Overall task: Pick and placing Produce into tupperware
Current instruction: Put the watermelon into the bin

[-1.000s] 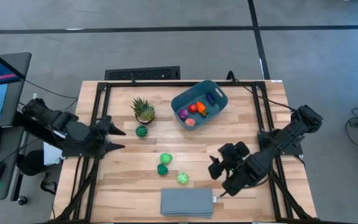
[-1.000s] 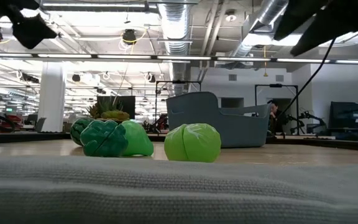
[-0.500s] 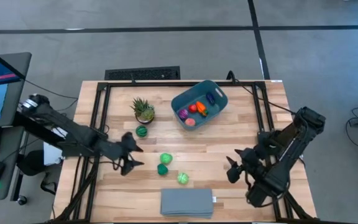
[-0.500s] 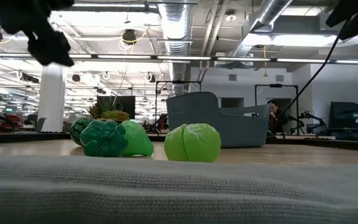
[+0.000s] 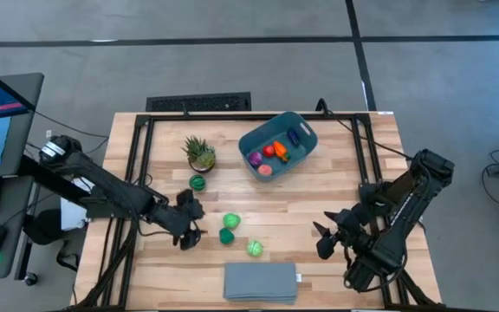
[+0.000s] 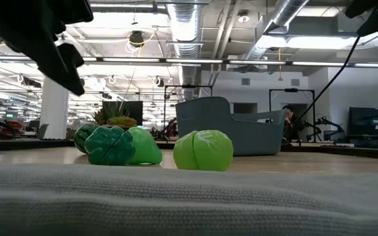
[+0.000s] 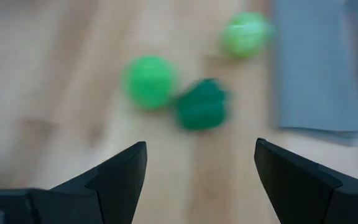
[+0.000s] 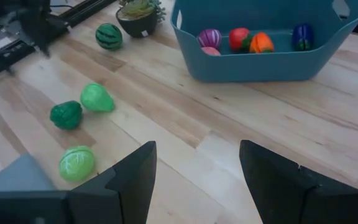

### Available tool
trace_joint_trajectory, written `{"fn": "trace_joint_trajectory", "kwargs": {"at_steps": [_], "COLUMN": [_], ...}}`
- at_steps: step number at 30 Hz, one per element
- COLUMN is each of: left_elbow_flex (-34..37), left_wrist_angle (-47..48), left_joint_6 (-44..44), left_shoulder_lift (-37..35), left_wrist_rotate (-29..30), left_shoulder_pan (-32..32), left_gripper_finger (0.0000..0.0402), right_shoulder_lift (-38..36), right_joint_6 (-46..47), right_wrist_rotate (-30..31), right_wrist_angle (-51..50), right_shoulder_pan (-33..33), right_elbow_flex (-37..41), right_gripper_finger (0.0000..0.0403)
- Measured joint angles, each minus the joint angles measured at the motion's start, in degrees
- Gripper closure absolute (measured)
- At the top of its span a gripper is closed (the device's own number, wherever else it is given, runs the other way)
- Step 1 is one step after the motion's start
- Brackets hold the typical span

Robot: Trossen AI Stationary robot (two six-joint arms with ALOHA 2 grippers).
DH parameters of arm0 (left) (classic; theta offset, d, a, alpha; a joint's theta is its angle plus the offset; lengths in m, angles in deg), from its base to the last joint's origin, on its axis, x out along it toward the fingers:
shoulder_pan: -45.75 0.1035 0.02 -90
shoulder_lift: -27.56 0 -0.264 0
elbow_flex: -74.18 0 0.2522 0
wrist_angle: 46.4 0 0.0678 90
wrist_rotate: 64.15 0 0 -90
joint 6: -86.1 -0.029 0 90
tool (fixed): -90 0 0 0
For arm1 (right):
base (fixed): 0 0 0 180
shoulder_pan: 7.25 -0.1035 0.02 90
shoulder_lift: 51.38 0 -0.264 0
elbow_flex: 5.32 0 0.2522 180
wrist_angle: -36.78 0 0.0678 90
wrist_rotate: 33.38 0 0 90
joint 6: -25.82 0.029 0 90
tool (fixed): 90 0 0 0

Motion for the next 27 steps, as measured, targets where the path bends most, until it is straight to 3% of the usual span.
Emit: {"fn": "trace_joint_trajectory", "kwargs": {"at_steps": [5, 10, 12, 15, 21, 27], "left_elbow_flex": [-5.5, -5.2, -4.4, -3.6, -1.5, 5.3], "left_wrist_angle": [19.9, 32.7, 34.1, 33.5, 32.7, 24.1], "left_joint_6": [2.3, 15.6, 20.9, 22.0, 12.0, 6.2], "left_shoulder_lift": [-0.3, -0.3, -0.3, -0.3, -1.5, -6.3], "left_wrist_rotate": [13.7, 23.7, 24.0, 23.2, 27.7, 22.4], "left_shoulder_pan": [0.0, 0.5, 1.3, 2.0, 2.2, 6.5], "left_gripper_finger": [0.0116, 0.0116, 0.0116, 0.0116, 0.0116, 0.0116], "right_shoulder_lift": [0.0, 0.0, 0.0, 0.0, 0.0, 0.0], "right_joint_6": [0.0, -0.5, -0.6, -2.4, -5.0, -5.1], "right_wrist_rotate": [0.0, 0.0, 0.0, 0.1, 0.0, 0.1], "right_wrist_angle": [0.0, 0.1, 0.1, 0.5, 0.5, 0.9], "right_shoulder_pan": [0.1, 0.7, 1.1, 1.7, 3.0, 3.2], "right_elbow_flex": [0.0, 0.0, 0.0, 0.0, 0.0, 0.0], "right_gripper_finger": [0.0148, 0.0148, 0.0148, 0.0148, 0.0148, 0.0148]}}
